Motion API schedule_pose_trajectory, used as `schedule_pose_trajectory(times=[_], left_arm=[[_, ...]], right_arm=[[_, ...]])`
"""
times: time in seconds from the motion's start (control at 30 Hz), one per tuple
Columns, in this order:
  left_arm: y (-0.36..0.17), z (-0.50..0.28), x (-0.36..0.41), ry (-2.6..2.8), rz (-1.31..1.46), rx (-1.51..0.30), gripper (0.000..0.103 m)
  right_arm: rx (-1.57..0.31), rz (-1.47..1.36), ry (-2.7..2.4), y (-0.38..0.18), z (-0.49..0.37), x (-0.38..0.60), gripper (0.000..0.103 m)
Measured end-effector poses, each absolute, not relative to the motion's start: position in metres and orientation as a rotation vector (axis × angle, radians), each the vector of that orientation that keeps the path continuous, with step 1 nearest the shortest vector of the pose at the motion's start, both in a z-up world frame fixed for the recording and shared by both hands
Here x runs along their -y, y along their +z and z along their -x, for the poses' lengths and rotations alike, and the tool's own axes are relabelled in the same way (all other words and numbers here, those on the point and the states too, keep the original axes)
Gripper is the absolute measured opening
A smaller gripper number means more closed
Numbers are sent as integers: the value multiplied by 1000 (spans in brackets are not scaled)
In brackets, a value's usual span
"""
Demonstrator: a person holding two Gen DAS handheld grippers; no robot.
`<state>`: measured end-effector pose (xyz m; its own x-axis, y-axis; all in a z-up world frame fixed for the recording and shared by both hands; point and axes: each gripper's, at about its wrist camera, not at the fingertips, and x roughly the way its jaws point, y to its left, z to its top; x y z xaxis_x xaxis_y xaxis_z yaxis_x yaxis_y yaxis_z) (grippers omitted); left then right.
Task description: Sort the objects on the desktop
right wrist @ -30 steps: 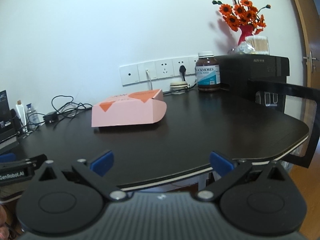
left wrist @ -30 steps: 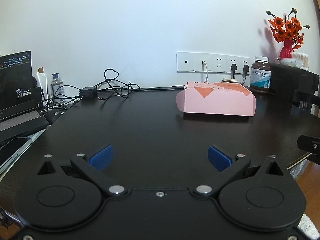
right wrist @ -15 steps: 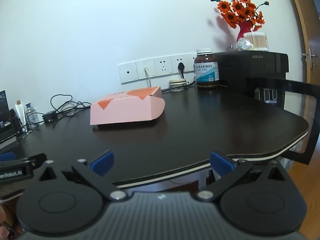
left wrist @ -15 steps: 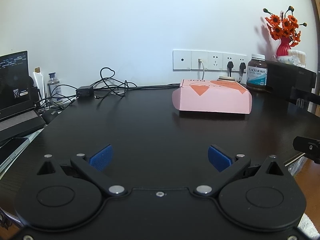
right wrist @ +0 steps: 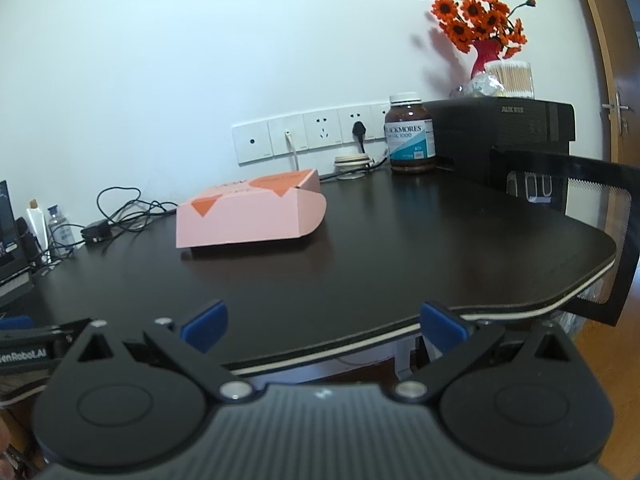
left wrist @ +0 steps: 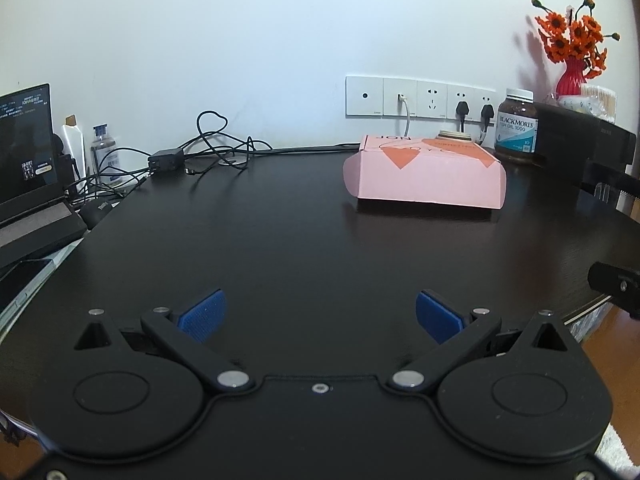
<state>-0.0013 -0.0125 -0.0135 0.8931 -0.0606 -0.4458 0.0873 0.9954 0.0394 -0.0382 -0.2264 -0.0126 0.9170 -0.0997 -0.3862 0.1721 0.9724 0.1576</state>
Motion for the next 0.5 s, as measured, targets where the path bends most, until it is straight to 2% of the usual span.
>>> schedule_pose_trajectory(times=[0.3, 0.5], left_arm=[[-5, -7, 16, -61, -73, -468, 103], [-10, -5, 16, -65, -67, -494, 103]], right_arm=[[-416, -75, -115, 11, 19, 211, 102], [-455, -80, -121, 6, 18, 213, 102]])
